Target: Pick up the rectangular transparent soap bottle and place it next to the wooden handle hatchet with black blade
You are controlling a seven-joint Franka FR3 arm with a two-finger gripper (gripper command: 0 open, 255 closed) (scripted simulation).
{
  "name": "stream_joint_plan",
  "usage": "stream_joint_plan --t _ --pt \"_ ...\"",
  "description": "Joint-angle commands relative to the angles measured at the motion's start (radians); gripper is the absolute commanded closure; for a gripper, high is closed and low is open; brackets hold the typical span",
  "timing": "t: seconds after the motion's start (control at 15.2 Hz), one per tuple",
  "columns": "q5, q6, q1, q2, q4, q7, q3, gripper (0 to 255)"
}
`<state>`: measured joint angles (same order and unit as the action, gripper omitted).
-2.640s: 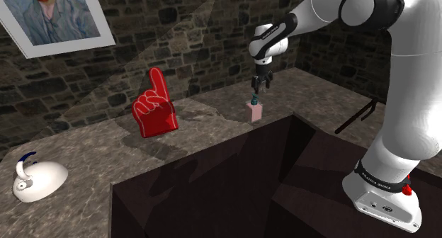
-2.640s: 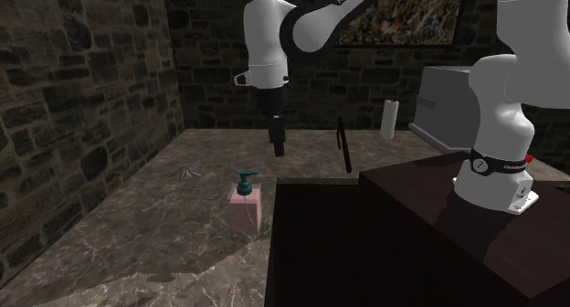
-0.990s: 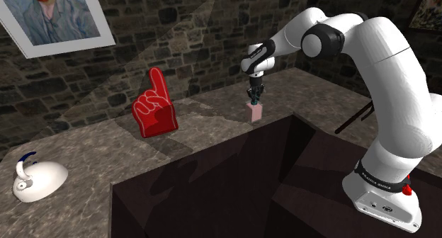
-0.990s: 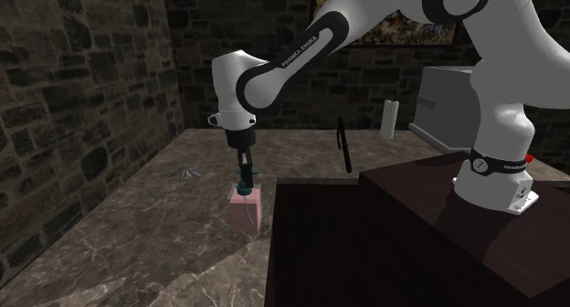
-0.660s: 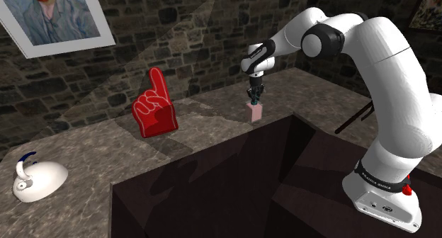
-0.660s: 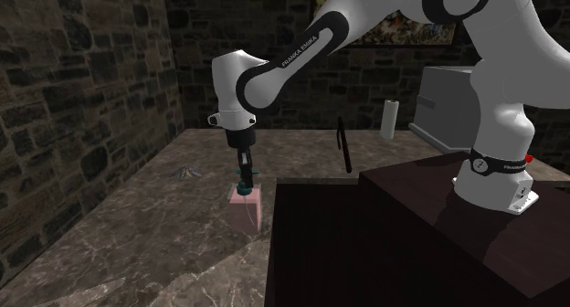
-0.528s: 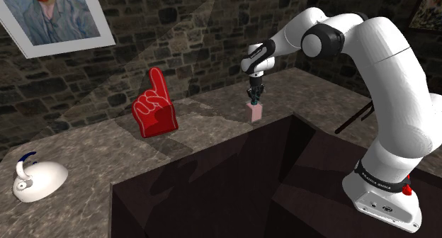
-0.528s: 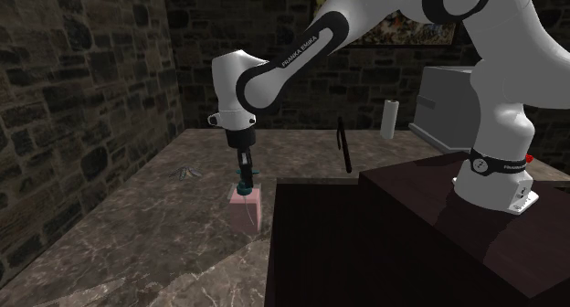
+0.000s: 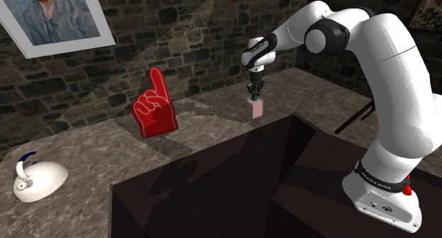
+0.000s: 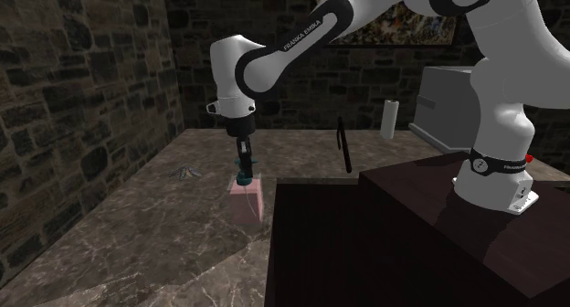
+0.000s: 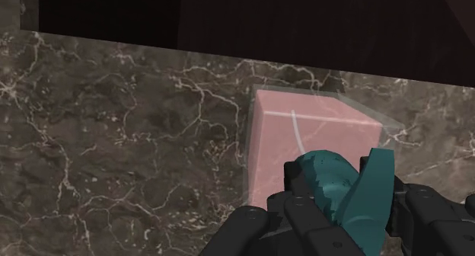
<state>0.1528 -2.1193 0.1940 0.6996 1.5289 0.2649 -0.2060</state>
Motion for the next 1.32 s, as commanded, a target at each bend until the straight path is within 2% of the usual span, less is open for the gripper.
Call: stream_joint_plan --t 0.0,1.25 --pt "-0.003 0.017 -0.001 -0.014 -0.002 -0.001 -0.002 255" --pt "-0.029 0.208 -0.008 -0.129 -0.08 -0.016 -0.019 255"
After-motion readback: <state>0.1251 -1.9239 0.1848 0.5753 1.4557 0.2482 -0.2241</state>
